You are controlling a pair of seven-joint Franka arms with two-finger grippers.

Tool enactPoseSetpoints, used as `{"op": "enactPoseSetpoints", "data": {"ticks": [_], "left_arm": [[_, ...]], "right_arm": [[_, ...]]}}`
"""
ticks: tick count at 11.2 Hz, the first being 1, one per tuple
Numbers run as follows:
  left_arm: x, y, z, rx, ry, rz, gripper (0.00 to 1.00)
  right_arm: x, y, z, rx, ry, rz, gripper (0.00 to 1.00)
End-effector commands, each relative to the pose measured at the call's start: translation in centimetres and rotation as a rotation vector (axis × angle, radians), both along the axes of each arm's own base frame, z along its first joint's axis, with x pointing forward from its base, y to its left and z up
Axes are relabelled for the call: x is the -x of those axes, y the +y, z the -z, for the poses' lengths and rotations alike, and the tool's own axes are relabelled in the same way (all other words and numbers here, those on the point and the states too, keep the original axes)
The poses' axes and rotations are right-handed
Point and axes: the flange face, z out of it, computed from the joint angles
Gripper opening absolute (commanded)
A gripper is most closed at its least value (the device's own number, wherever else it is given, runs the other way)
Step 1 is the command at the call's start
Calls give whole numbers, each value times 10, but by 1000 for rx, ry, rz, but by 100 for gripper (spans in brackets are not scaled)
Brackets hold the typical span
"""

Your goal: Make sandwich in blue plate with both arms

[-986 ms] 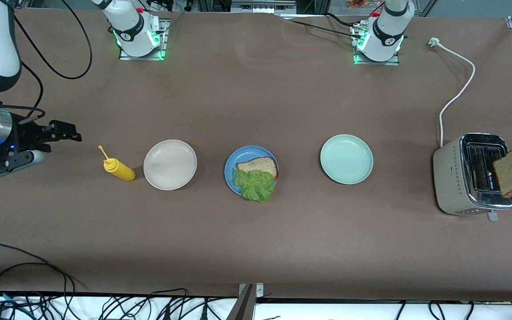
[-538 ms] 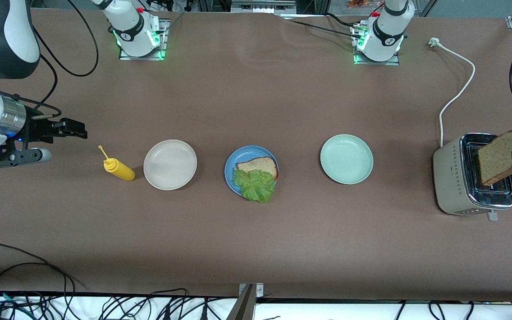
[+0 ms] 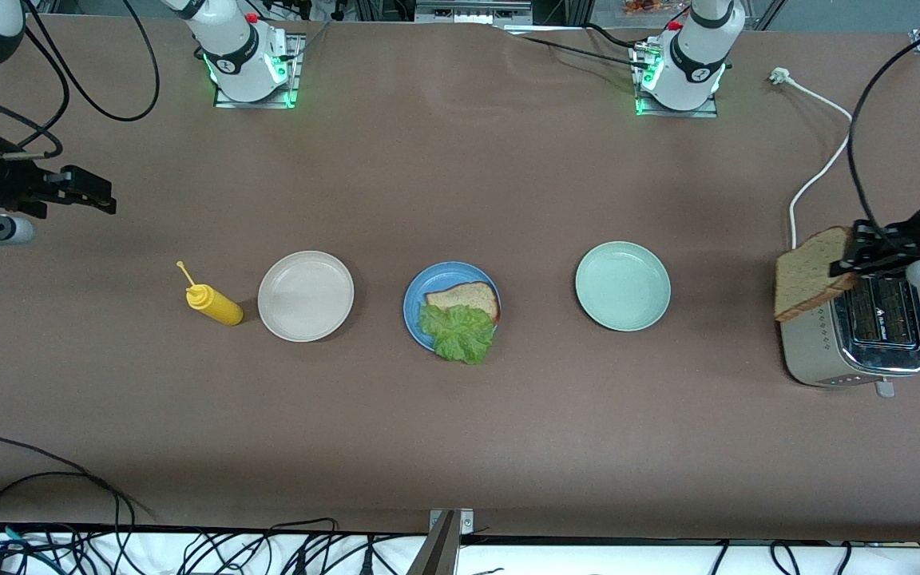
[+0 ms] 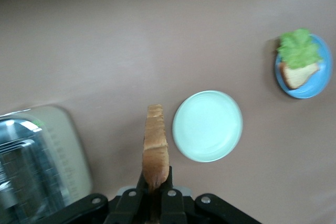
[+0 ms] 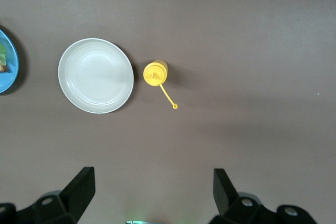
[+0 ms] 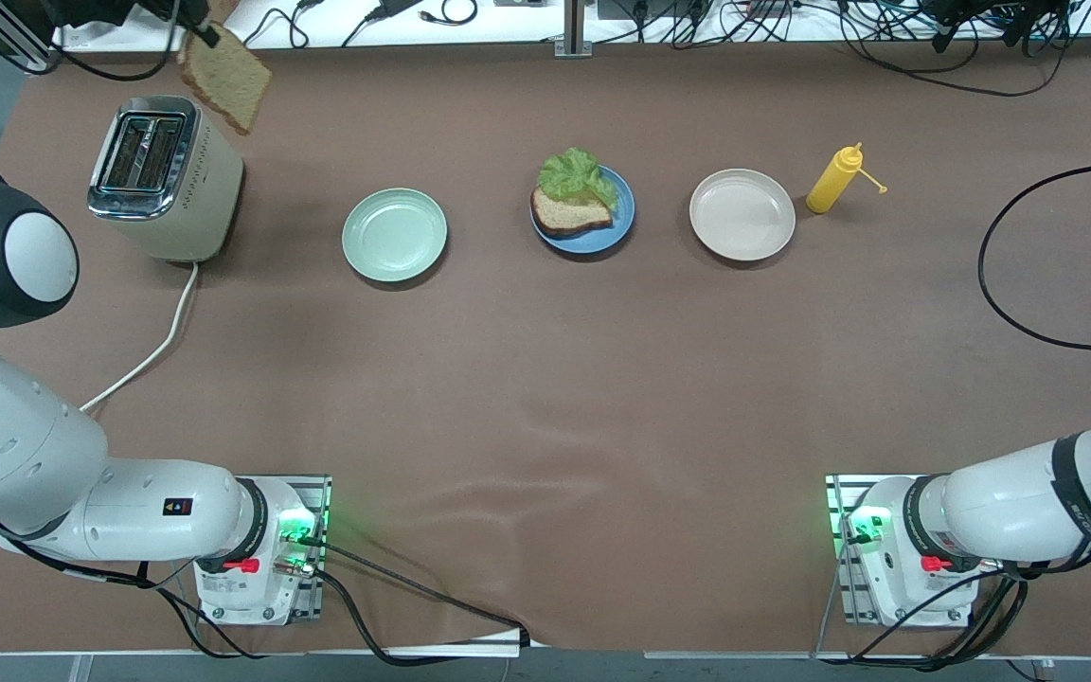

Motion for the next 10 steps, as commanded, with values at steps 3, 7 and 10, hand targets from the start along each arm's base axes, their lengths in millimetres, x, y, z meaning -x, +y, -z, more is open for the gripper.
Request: {"op": "enactPoseSetpoints", "data": {"ticks": [3, 7, 10], "left_arm": [[1, -97, 15, 81, 98, -40, 0], [5, -161, 36, 153, 191, -51, 0], [9, -211, 56, 216, 287, -81, 0]], "right_arm": [[-4, -33, 10, -7, -30, -6, 100], [-3, -24, 1, -13, -51, -59, 100], [-1, -2, -10, -41, -63, -46, 100]]}}
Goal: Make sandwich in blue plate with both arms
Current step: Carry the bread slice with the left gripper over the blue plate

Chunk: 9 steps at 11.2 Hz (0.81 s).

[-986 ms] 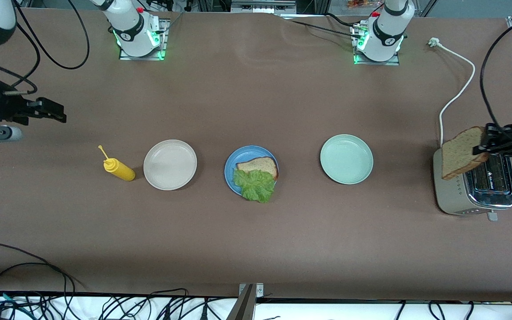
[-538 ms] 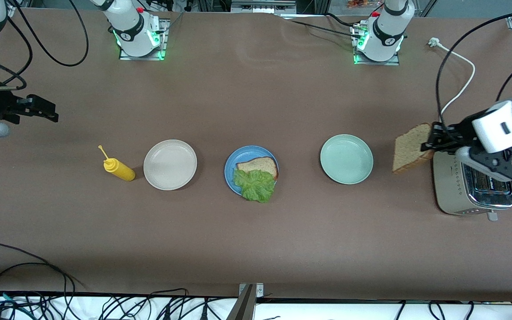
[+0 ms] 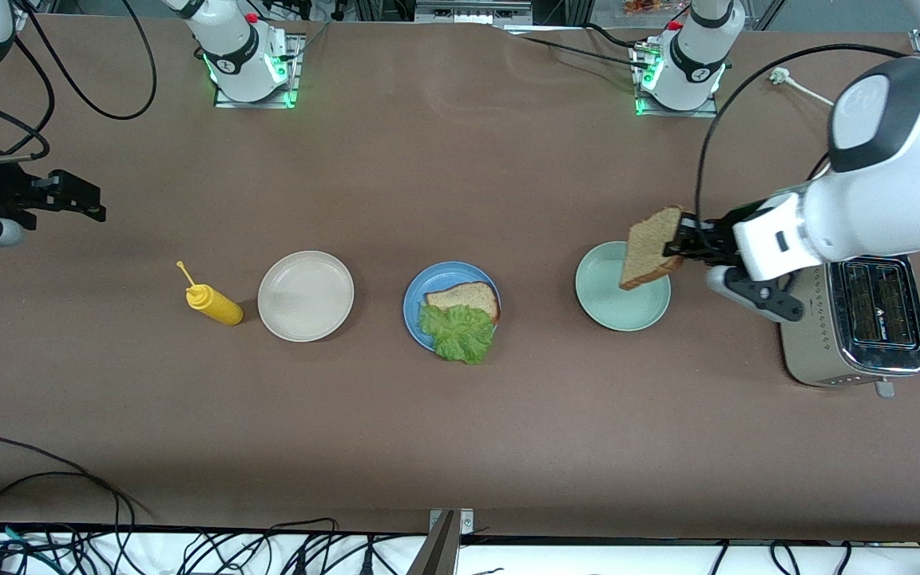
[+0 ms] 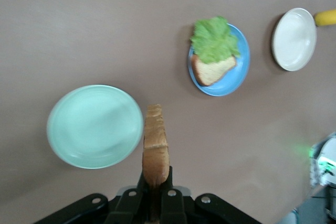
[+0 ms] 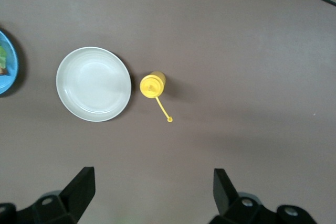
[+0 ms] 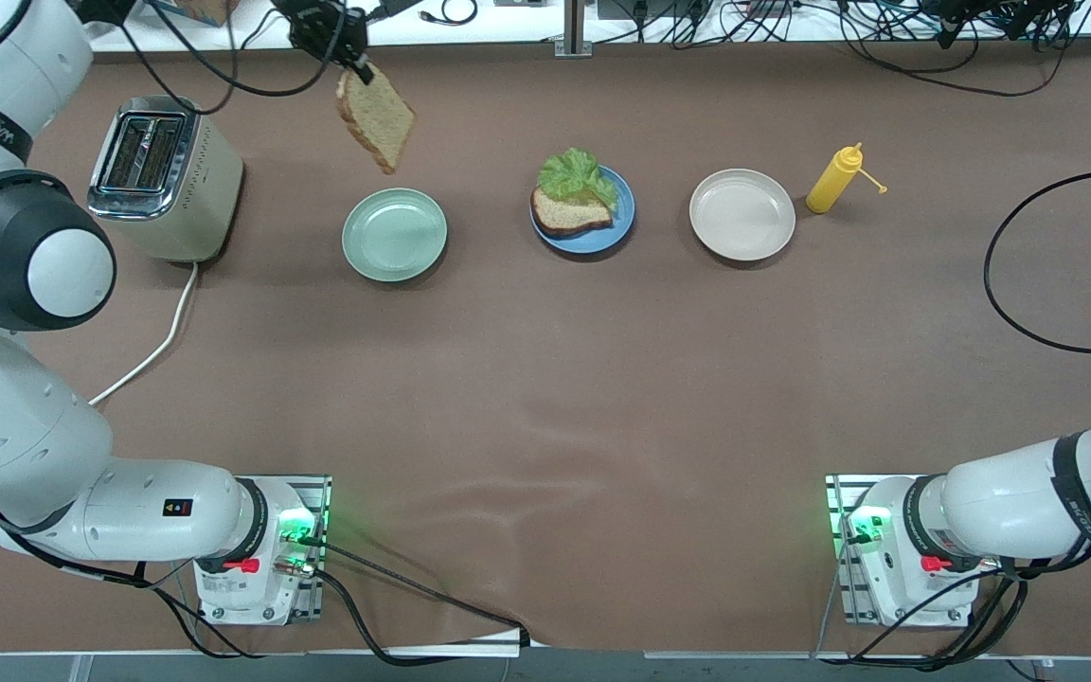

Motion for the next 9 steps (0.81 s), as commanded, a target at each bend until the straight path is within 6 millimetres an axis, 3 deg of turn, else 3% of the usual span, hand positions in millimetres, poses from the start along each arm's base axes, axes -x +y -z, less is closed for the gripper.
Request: {"op": "enactPoseSetpoints", "data": {"ticks": [1, 5, 9], "left_arm": [[1, -42, 20, 95, 115, -57, 0], [0, -98, 55, 158, 169, -69, 0], [-5, -150, 103, 219, 180, -83, 0]], "right_arm": [[6, 14, -17, -29, -20, 26, 100], [-3, 14, -1, -28, -7, 20, 100], [-6, 27, 0, -25, -26, 14, 100]]}}
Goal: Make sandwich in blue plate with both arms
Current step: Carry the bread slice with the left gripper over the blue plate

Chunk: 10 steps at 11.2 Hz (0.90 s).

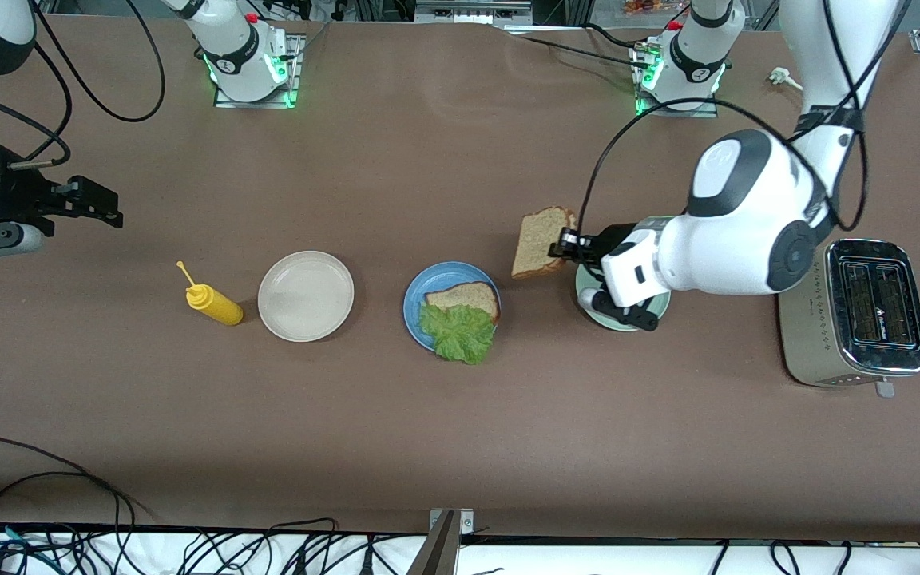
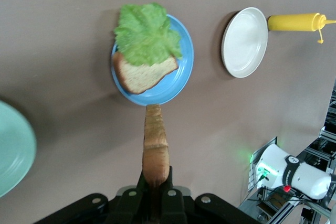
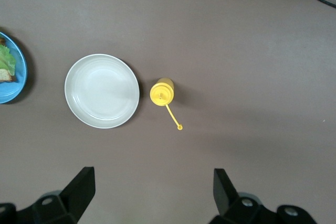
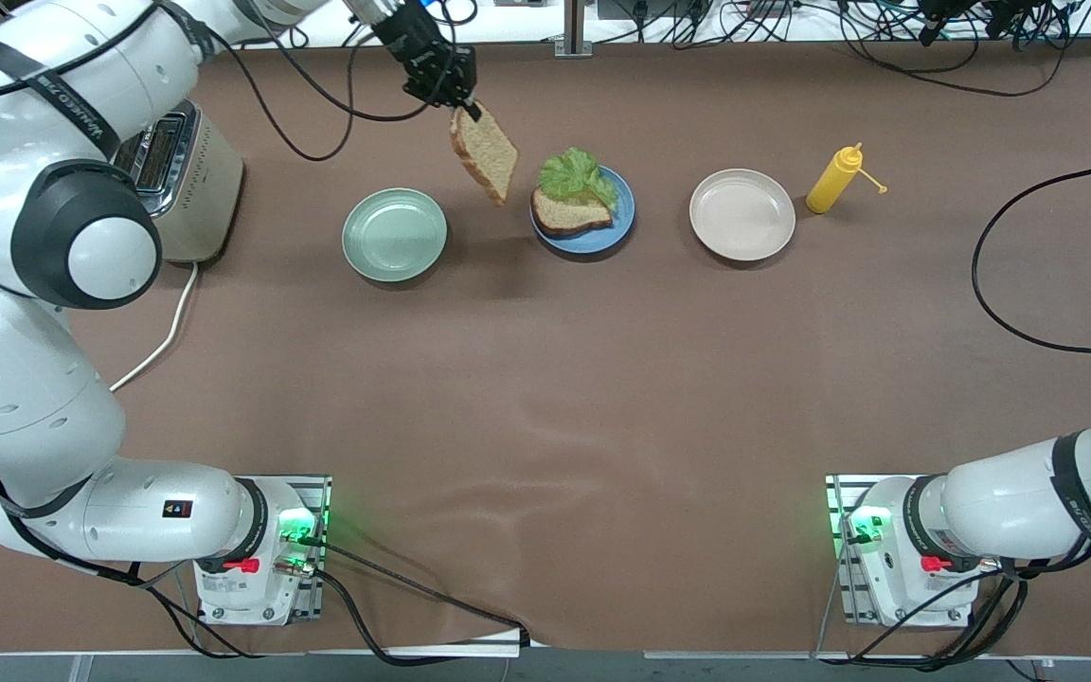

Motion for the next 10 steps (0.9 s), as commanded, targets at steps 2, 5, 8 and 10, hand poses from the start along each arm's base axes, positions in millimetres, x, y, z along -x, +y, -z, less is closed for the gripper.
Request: {"op": "enactPoseSetpoints", "data": {"ticks": [2, 5, 8, 10], "left_arm": [[-6, -43, 39, 83, 26, -43, 0], [-8, -69, 66, 116, 32, -95, 0], [-10, -84, 90, 139, 20, -127, 0], [-13, -91, 110, 155, 13, -166, 0]], "right_arm": [[-2, 7, -5, -11, -24, 10, 100], [-3, 6, -7, -9, -41, 4, 100], [-4, 6, -7, -9, -44, 1, 100], [-3, 6, -8, -10, -46, 1, 100]]}}
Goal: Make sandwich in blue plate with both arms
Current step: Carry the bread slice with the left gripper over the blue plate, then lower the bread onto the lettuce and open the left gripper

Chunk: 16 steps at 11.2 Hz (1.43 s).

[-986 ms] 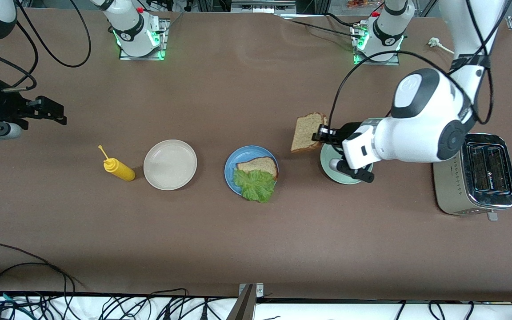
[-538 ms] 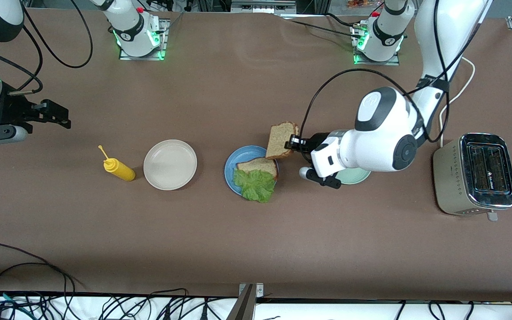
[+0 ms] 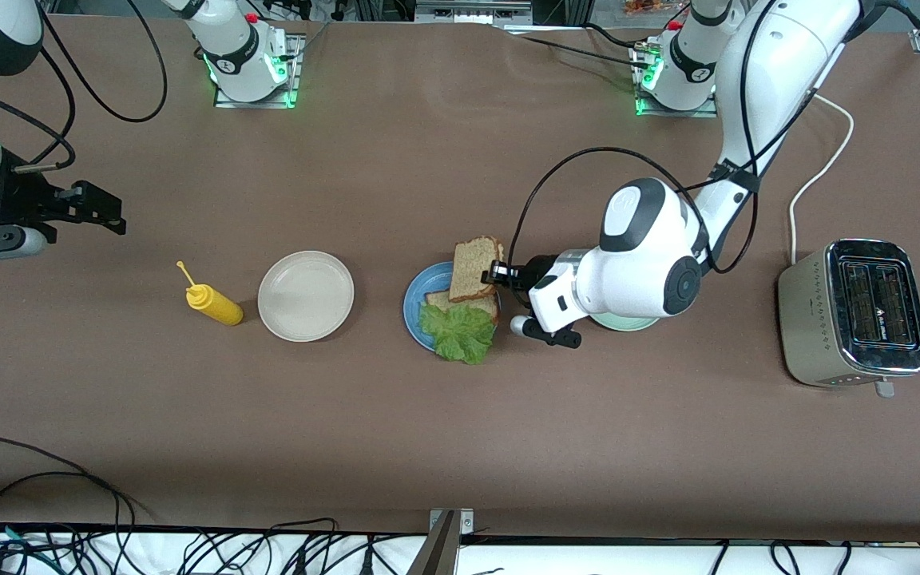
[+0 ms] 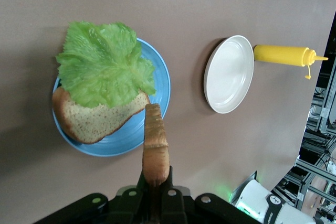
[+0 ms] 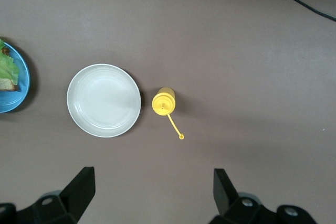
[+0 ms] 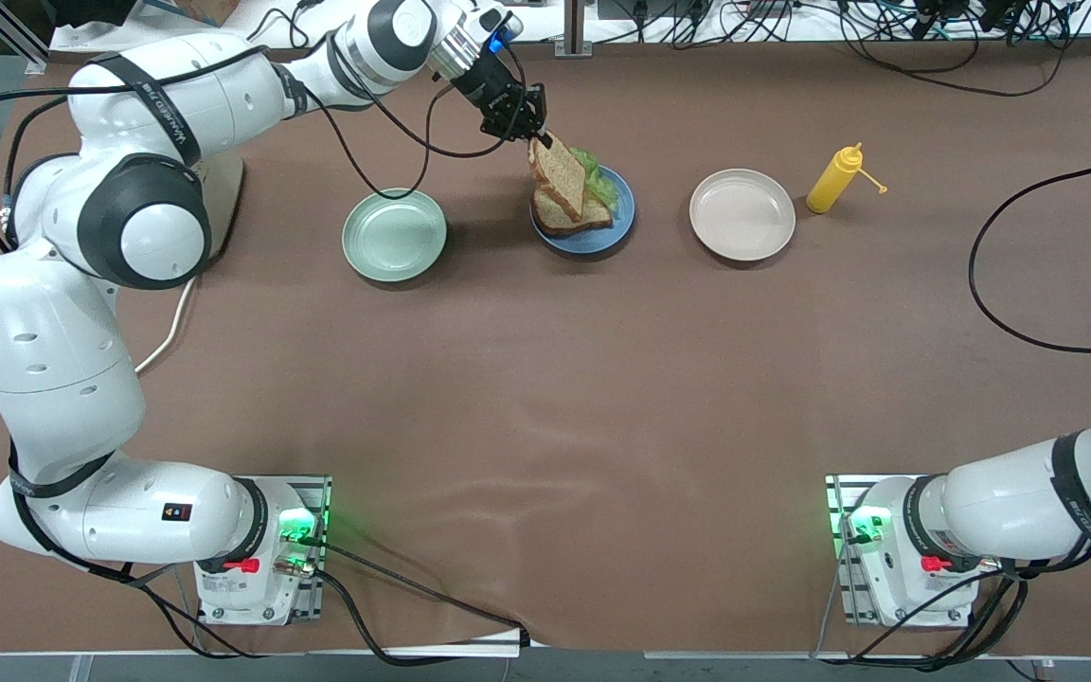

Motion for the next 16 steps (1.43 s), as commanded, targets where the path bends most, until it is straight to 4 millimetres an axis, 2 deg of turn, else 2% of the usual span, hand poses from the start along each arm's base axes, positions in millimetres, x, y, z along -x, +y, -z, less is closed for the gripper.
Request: {"op": "enactPoseSetpoints", "data": {"ticks": [1, 3, 8, 9, 10, 12, 13, 16], "left_arm": [[-9, -13, 27, 70, 15, -87, 0], [-13, -18, 48, 90, 16, -141, 0], [-16, -18, 61, 88, 4, -169, 1], [-16, -16, 63, 84, 5, -171, 14], [-16, -16, 62, 81, 1, -170, 21], [-19, -12, 60, 77, -6, -173, 53], [-20, -8, 57, 70, -13, -175, 100], [-20, -4, 39, 58, -13, -191, 100]], "right_arm": [[0, 2, -5, -9, -9, 0, 100], [1, 1, -5, -9, -11, 0, 100], [1, 2, -5, -11, -11, 0, 100], [1, 2, -5, -11, -11, 0, 100], [0, 2, -6, -11, -14, 0, 100], [0, 2, -6, -10, -14, -1, 100], [0, 2, -6, -10, -14, -1, 100], [0, 2, -6, -8, -15, -1, 100]]}}
